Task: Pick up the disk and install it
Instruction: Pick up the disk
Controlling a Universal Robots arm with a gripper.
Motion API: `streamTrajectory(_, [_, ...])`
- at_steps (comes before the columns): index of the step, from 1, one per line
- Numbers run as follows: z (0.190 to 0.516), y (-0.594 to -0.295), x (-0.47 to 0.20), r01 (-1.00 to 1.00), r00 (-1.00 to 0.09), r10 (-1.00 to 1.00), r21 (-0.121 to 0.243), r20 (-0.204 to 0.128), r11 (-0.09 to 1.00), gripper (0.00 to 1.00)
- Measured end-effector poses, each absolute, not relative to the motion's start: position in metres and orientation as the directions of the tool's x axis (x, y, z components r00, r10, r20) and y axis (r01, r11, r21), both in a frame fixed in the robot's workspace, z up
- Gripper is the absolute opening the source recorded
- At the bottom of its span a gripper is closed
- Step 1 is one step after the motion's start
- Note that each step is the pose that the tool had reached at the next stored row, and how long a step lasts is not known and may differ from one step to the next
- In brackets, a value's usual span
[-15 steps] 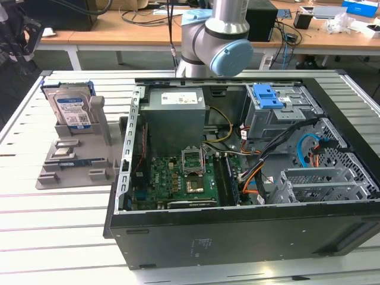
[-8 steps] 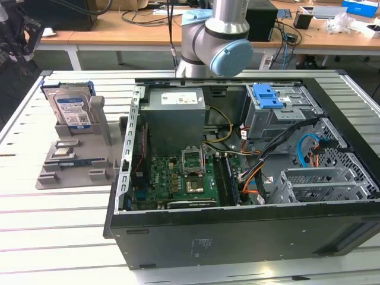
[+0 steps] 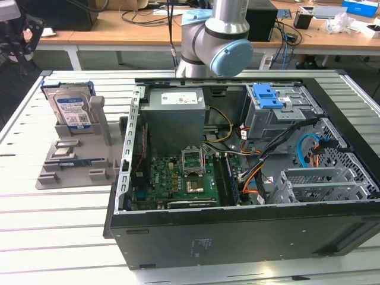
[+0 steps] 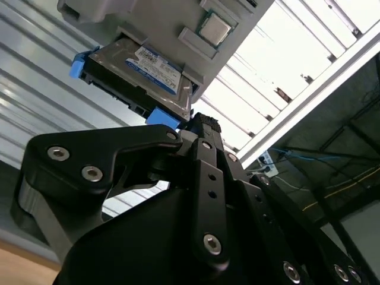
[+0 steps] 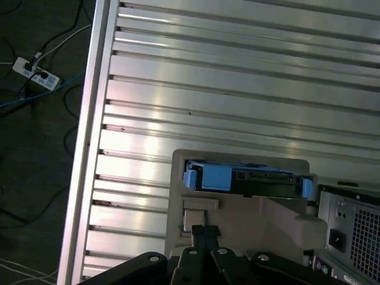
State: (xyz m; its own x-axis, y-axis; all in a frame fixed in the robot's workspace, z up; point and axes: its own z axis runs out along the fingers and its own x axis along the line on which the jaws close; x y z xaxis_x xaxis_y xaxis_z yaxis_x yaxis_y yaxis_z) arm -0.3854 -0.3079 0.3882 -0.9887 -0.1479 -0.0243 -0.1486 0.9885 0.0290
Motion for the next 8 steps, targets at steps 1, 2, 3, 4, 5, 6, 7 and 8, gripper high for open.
streamTrajectory(1, [0.3882,-0.3079,-0.3855,-0.179,-0.984,-0.179,0.029,-0.024,0.983,0.11])
streamTrajectory(2, [0.3882,-0.3079,-0.3854,-0.202,-0.979,-0.201,0.029,-0.024,0.979,0.11])
streamTrajectory(3, [0.3882,-0.3079,-0.3854,-0.224,-0.974,-0.223,0.029,-0.024,0.974,0.11])
streamTrajectory(4, [0.3882,-0.3079,-0.3855,-0.239,-0.971,-0.238,0.029,-0.024,0.971,0.11])
streamTrajectory(5, [0.3882,-0.3079,-0.3854,-0.252,-0.968,-0.251,0.029,-0.024,0.967,0.11])
streamTrajectory(6, [0.3882,-0.3078,-0.3855,-0.273,-0.962,-0.273,0.029,-0.024,0.962,0.11])
streamTrajectory(7, [0.3882,-0.3079,-0.3854,-0.297,-0.955,-0.297,0.029,-0.024,0.954,0.11])
streamTrajectory(8, [0.3882,-0.3078,-0.3855,-0.31,-0.951,-0.309,0.029,-0.024,0.95,0.11])
